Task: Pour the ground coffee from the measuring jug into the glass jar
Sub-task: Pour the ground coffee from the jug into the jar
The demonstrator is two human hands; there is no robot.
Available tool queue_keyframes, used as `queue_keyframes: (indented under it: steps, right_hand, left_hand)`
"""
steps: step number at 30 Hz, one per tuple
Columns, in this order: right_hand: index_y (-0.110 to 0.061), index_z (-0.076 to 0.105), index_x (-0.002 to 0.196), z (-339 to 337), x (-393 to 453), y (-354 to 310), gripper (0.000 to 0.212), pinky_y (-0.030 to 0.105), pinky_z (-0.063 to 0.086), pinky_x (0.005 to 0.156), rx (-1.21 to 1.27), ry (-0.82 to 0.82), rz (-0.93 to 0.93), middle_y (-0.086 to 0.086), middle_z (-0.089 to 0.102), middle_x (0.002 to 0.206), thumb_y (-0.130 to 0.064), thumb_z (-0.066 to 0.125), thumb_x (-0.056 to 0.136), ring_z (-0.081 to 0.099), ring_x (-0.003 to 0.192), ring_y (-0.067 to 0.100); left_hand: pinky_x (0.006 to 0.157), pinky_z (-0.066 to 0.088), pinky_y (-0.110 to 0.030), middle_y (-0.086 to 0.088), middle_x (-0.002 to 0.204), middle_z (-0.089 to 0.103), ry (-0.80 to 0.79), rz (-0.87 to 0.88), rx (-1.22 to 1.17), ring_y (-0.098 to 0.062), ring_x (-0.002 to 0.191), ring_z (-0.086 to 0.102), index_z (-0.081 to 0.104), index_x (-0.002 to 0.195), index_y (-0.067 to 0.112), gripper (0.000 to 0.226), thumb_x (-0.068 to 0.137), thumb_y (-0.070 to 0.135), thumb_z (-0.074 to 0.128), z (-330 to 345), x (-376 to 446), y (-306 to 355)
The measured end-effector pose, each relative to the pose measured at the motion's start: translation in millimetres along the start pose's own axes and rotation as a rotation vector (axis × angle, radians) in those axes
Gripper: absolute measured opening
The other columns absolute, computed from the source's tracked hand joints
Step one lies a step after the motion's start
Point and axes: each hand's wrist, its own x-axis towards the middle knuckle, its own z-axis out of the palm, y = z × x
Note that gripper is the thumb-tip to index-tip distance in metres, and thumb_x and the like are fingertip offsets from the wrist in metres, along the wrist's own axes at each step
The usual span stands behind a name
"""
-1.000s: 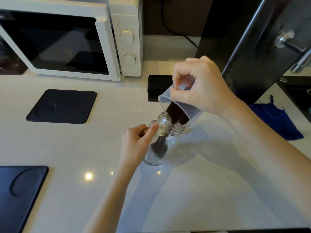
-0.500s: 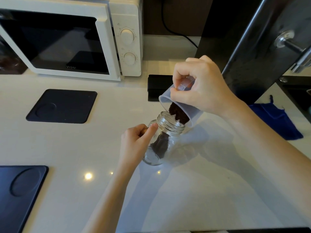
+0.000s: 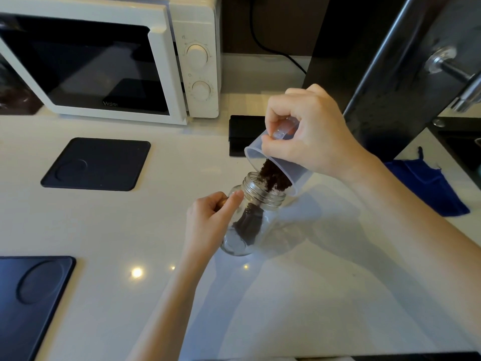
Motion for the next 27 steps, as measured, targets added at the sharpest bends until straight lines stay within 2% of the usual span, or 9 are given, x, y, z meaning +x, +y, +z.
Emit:
queue_keyframes:
  steps: [4, 9, 24, 27]
  right_hand:
    - [-0.012, 0.057, 0.067, -0.3, 0.3, -0.4, 0.012, 0.034, 0.039, 0.068, 0.012, -0.003, 0.005, 0.005, 0.058, 0.064, -0.022, 0.063, 0.069, 0.047, 0.063, 0.017]
    - [-0.015, 0.056, 0.067, 0.5, 0.3, -0.6, 0.012, 0.042, 0.045, 0.070, 0.016, -0.008, 0.011, 0.003, 0.058, 0.065, -0.025, 0.063, 0.069, 0.049, 0.065, 0.018]
    - [-0.011, 0.057, 0.066, -0.3, 0.5, -3.0, 0.012, 0.031, 0.036, 0.071, 0.009, -0.007, -0.012, 0.002, 0.057, 0.063, -0.020, 0.064, 0.069, 0.045, 0.062, 0.011]
    - [-0.010, 0.057, 0.065, -0.9, 0.6, -3.8, 0.013, 0.033, 0.037, 0.070, 0.023, -0.009, -0.002, 0.004, 0.058, 0.062, -0.021, 0.064, 0.067, 0.046, 0.062, 0.014]
  left_hand:
    - [0.047, 0.018, -0.028, 0.008, 0.036, 0.022, 0.005, 0.005, 0.005, -0.009, 0.042, 0.021, 0.031, 0.047, 0.013, 0.051, 0.082, 0.037, 0.060, -0.6, 0.2, -0.7]
    - [0.049, 0.020, -0.029, 0.009, 0.040, 0.023, 0.011, -0.001, 0.001, -0.013, 0.045, 0.024, 0.036, 0.049, 0.003, 0.053, 0.081, 0.037, 0.061, -0.6, -0.1, -0.6]
    - [0.046, 0.019, -0.028, 0.008, 0.037, 0.023, 0.008, -0.008, -0.002, -0.010, 0.043, 0.023, 0.034, 0.049, 0.010, 0.050, 0.082, 0.037, 0.060, -0.7, -0.4, -2.0]
    - [0.046, 0.019, -0.027, 0.009, 0.037, 0.022, 0.005, -0.002, 0.000, -0.010, 0.043, 0.022, 0.034, 0.049, 0.010, 0.050, 0.082, 0.037, 0.060, -1.4, -0.9, -1.9]
